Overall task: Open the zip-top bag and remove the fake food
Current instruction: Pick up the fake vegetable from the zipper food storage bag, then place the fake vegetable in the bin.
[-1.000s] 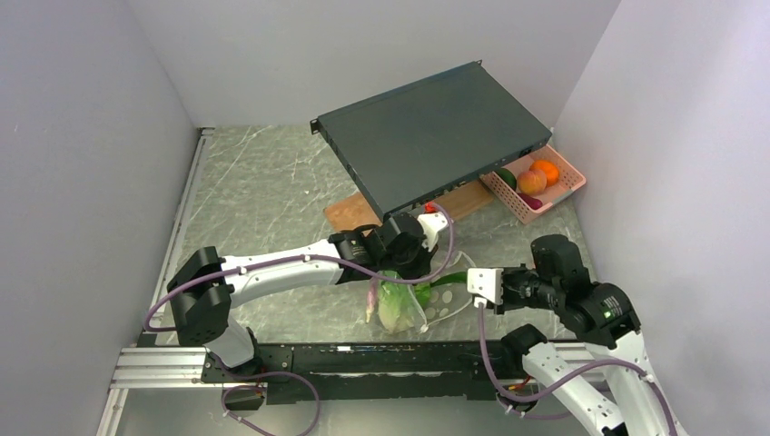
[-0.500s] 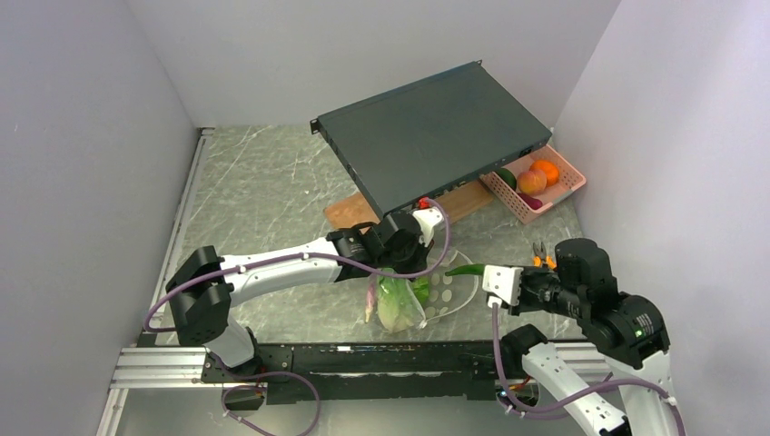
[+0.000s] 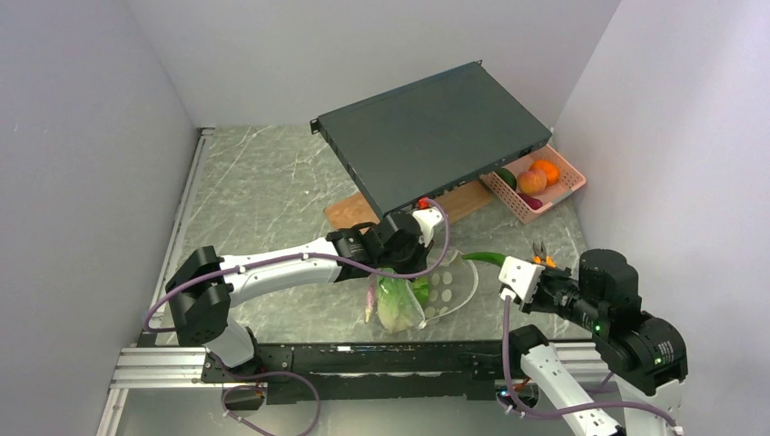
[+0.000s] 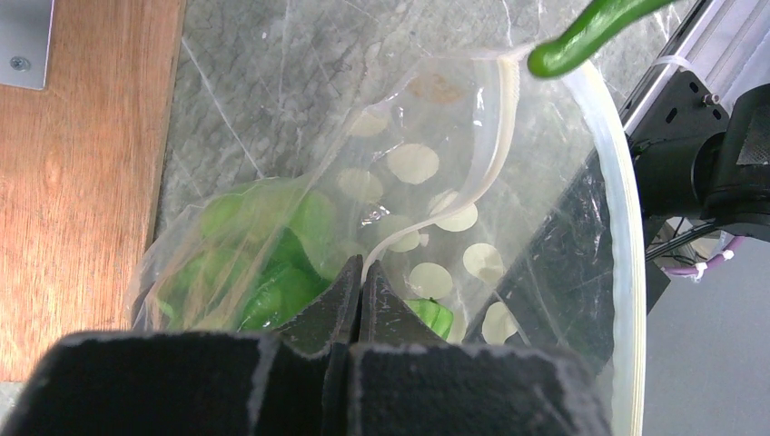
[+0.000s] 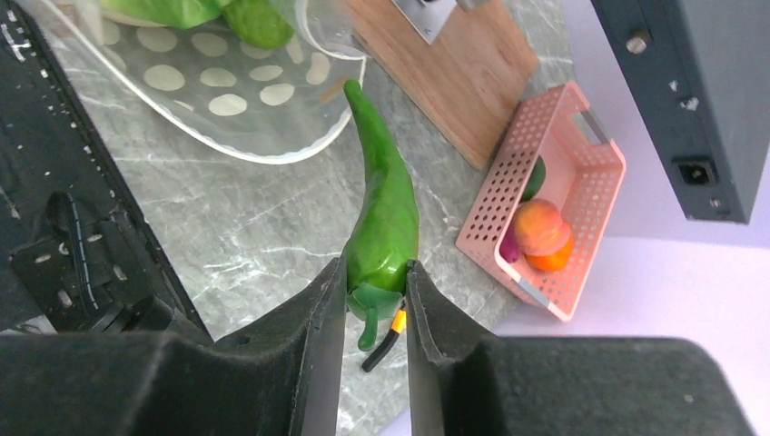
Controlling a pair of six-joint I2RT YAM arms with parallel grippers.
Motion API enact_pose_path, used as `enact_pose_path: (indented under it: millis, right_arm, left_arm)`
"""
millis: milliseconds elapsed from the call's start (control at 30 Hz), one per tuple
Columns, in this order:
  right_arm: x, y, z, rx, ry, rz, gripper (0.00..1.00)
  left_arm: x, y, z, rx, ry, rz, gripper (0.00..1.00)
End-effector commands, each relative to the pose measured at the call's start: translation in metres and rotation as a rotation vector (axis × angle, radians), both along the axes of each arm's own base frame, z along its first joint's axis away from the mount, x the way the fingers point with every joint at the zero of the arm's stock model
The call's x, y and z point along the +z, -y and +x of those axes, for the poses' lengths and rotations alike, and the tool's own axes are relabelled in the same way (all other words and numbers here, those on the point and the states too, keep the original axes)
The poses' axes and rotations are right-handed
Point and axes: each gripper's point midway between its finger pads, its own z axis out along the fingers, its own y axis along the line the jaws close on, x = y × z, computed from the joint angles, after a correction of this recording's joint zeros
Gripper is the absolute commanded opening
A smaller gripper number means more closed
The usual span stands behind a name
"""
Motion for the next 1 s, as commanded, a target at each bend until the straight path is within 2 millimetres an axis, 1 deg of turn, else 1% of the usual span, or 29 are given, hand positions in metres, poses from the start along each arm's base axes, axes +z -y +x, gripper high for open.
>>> enact_pose_path:
  millis: [0,167,267,333,467,567,767,967]
  right_arm:
    - [0.021,0.009,0.015,-0.133,0.083,0.070,0.00]
    - [0.030,0.011,0.023,-0.200,0.112,0.121,0.00]
    - [0.032,0.014,0.030,-0.242,0.122,0.139,0.00]
    - [0.029,0.018,0.037,-0.285,0.130,0.146,0.00]
    - [0.016,0.029,0.057,-0.393,0.132,0.157,0.00]
    - [0.006,0.032,0.070,-0.451,0.126,0.179,0.00]
    - [0.001,0.038,0.101,-0.577,0.131,0.270,0.00]
    - [-0.011,0.045,0.125,-0.695,0.093,0.375,0.00]
  left_arm:
    - [0.016,-0.004,0.004,0.022,0.019,-0.044,0.00]
    - [0.017,-0.005,0.004,0.018,0.025,-0.044,0.00]
    - [0.017,-0.005,0.004,0.016,0.029,-0.047,0.00]
    - [0.017,-0.006,0.004,0.015,0.034,-0.048,0.00]
    - [0.020,-0.004,0.001,-0.012,0.039,-0.064,0.00]
    - [0.025,-0.004,-0.001,-0.027,0.052,-0.081,0.00]
    - [0.029,-0.008,-0.004,-0.051,0.080,-0.103,0.00]
    - [0.032,-0.012,-0.006,-0.068,0.102,-0.112,0.00]
